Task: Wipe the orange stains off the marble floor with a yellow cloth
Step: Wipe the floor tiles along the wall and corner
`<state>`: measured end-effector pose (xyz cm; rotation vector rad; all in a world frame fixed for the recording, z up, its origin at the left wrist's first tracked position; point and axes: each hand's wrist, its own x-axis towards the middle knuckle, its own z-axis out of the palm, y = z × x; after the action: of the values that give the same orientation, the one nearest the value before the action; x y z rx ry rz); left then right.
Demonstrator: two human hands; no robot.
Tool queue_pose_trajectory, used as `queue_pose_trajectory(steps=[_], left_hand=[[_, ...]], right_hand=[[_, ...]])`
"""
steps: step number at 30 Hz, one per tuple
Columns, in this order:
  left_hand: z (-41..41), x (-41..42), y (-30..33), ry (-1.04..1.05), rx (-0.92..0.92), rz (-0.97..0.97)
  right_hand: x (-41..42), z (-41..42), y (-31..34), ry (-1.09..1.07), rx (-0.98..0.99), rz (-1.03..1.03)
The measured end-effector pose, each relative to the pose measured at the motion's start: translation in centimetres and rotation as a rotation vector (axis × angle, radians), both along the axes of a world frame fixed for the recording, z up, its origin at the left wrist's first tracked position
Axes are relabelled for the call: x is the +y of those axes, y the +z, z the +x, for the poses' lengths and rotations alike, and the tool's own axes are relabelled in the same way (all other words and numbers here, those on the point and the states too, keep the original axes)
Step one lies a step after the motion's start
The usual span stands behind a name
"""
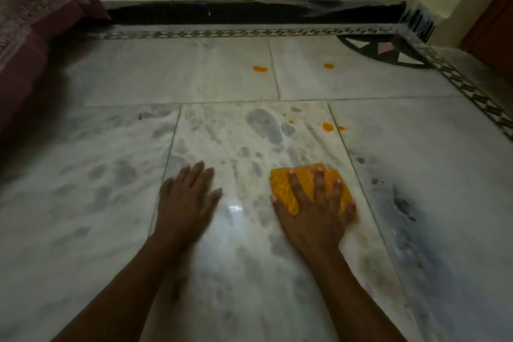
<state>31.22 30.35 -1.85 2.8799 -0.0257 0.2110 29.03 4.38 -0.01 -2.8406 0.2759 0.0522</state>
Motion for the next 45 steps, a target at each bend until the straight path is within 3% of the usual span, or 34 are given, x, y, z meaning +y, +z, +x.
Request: queue_pose_trajectory(steps=[2,5,9,12,14,18,22,25,29,32,34,39,42,45], left_hand=[[0.2,0.5,-0.9,0.087,-0.056,-0.052],[0.9,0.7,-1.1,0.171,-0.051,-0.073],[0.8,0.4,0.2,0.161,-0.017,-0.064],[0.8,0.5,0.5,0.159,0.043,-0.082],[1.0,0.5,0.3,0.169,0.044,-0.094],[1.4,0.7,-0.5,0.183,0.026,-0.094],[1.1,0.6,0.0,0.199,0.023,-0.076],[3.9,1.1,1.9,0.137,0.021,-0.093],[11.2,1.1,2.1,-0.007,0.014,-0.036],[14.0,1.1,-1.0,0.05,0.019,-0.067],[14.7,1.5,-2.0,0.094,0.005,-0.088],[14.1,1.0,-0.7,0.092,0.068,-0.076],[14.5,1.3,0.2,0.086,0.101,-0.088],[14.5,1.2,-0.3,0.077,0.107,-0.09]], right_hand=[[2.7,5.1,-0.6,0.014,0.02,0.017],[7.2,8.1,-0.6,0.199,-0.035,0.017],[5.6,0.1,1.3,0.328,-0.065,-0.055],[-1.6,-2.3,1.5,0.248,0.075,-0.156],[-3.9,1.6,1.0,0.092,0.118,-0.189],[2.1,14.0,-1.2,-0.092,0.037,-0.164],[6.7,12.7,-1.2,0.172,-0.102,-0.121],[2.8,5.4,0.4,0.362,-0.002,-0.121],[-1.6,10.1,-0.3,0.16,-0.016,-0.12],[1.7,20.1,-1.7,-0.013,-0.054,-0.065],[5.1,24.4,-2.8,-0.012,-0.123,-0.023],[4.7,17.1,-1.5,0.32,-0.238,-0.074],[0.2,16.3,-1.0,0.232,-0.2,-0.112],[0.3,22.6,-1.6,0.064,-0.141,-0.156]])
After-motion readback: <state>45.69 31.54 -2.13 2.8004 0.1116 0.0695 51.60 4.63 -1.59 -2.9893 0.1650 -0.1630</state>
